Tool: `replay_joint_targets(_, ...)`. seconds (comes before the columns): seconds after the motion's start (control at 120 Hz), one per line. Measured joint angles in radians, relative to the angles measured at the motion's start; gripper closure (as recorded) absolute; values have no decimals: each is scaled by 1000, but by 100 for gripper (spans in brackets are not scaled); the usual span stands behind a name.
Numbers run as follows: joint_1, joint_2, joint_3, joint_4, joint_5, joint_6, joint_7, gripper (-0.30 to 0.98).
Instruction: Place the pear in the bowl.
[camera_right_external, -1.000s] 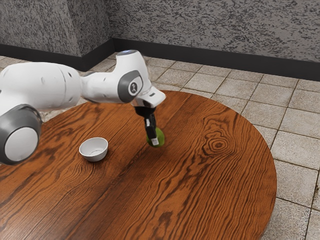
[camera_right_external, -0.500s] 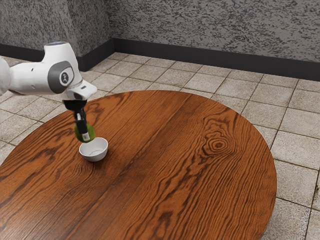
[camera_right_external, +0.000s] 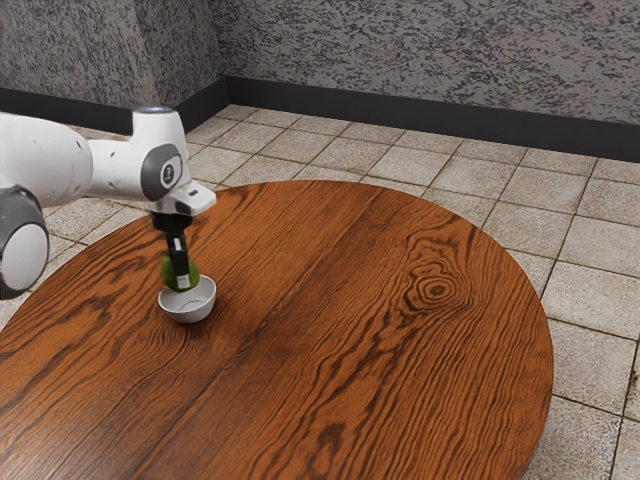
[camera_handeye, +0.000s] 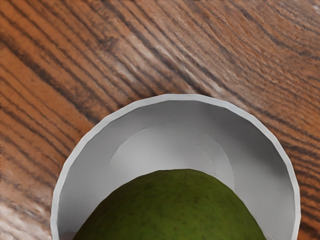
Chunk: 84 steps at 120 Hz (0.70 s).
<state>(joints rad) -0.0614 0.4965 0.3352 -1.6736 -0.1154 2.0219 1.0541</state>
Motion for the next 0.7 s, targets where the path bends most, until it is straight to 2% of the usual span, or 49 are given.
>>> replay_joint_targets(0.2, -16, 8, -1, 13, -24, -7, 4, 17)
replay_joint_targets(0.333, -21, -12, -1, 7, -37, -11, 6, 9)
replay_joint_targets(0.4, -39, -103, -1, -61, -38, -13, 6, 7)
replay_joint_targets(0.533, -141, -380, 0, -174, -16, -91, -17, 4)
replay_joint_targets(0.608, -195, -488, -6, -164, 21, -163, -37, 3)
replay_joint_targets(0.7, -251, -526, -10, -59, 45, -253, -58, 2)
